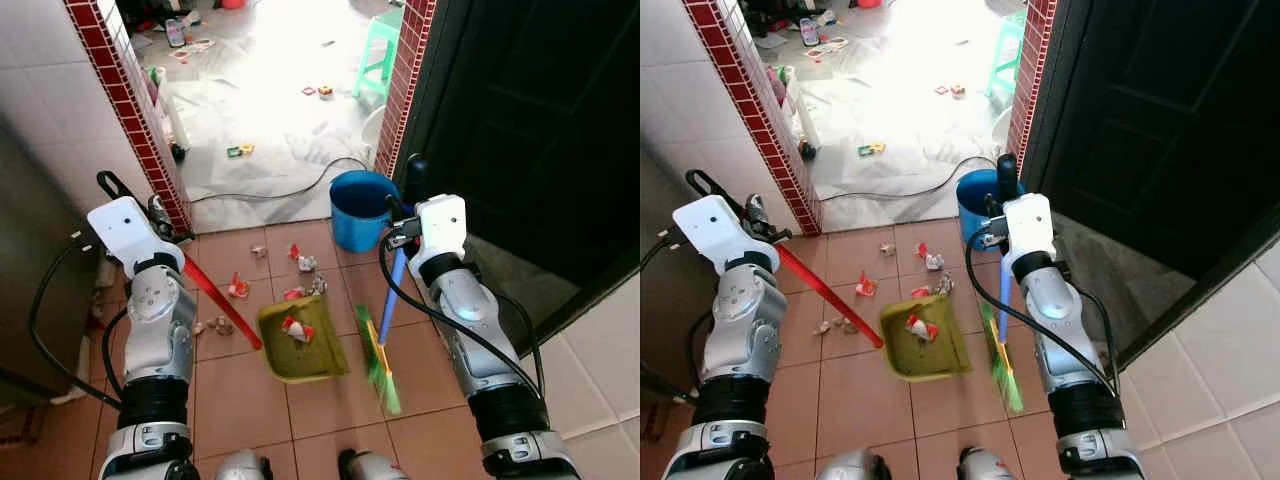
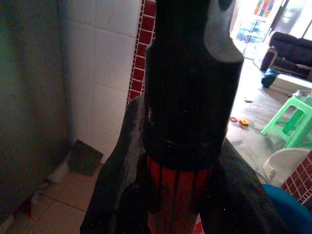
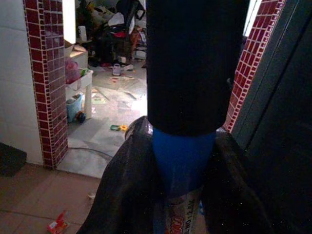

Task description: Sweep floor

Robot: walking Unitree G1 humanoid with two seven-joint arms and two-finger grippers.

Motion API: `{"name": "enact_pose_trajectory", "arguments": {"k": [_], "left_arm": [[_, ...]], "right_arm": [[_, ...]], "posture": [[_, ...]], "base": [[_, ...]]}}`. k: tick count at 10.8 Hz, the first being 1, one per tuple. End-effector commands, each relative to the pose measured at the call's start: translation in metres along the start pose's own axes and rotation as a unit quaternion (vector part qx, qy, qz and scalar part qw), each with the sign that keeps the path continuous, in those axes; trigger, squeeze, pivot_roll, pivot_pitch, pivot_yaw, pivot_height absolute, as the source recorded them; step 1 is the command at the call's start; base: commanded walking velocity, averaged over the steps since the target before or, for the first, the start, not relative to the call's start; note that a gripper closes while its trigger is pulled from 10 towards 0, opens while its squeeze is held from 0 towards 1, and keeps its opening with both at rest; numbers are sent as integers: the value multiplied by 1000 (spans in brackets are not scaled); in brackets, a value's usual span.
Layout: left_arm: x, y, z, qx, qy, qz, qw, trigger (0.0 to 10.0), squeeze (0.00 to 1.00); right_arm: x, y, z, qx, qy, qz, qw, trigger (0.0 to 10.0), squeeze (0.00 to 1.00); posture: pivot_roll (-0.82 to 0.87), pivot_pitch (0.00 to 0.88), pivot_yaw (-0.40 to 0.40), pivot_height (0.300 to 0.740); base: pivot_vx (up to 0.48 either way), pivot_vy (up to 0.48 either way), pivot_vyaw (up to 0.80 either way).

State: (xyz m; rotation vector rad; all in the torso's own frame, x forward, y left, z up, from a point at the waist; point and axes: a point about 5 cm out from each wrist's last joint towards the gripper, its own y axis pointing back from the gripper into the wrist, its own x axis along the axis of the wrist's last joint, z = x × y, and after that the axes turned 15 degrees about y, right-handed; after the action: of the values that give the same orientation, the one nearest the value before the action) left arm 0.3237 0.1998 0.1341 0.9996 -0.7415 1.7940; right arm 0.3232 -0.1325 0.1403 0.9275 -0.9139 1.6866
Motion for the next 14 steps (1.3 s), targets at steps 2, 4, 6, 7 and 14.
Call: {"name": "enact_pose_trajectory", "arguments": {"k": [2, 4, 6, 7, 14], "left_arm": [[14, -6, 8, -13, 15, 21, 1000, 10000, 0], [9, -6, 9, -9, 28, -4, 1000, 10000, 0], [9, -4, 11, -12, 26, -2, 1000, 10000, 0], [9, -4, 10, -10, 27, -3, 1000, 10000, 0], [7, -4, 11, -12, 28, -11, 999, 10000, 0]], "right_arm": [[6, -2, 1, -10, 1, 17, 1000, 10000, 0], [7, -2, 1, -10, 1, 20, 1000, 10000, 0], [7, -1, 3, -9, 8, 23, 1000, 10000, 0], [6, -1, 4, -9, 7, 21, 1000, 10000, 0], [5, -1, 5, -7, 10, 18, 1000, 10000, 0]], "posture": [[-101, 0, 73, 740], [-100, 0, 69, 740], [-100, 0, 64, 740], [-102, 0, 62, 740], [-107, 0, 59, 740]], "base": [[0, 0, -800], [0, 0, -800], [0, 0, 0], [0, 0, 0], [0, 392, -708]]}}
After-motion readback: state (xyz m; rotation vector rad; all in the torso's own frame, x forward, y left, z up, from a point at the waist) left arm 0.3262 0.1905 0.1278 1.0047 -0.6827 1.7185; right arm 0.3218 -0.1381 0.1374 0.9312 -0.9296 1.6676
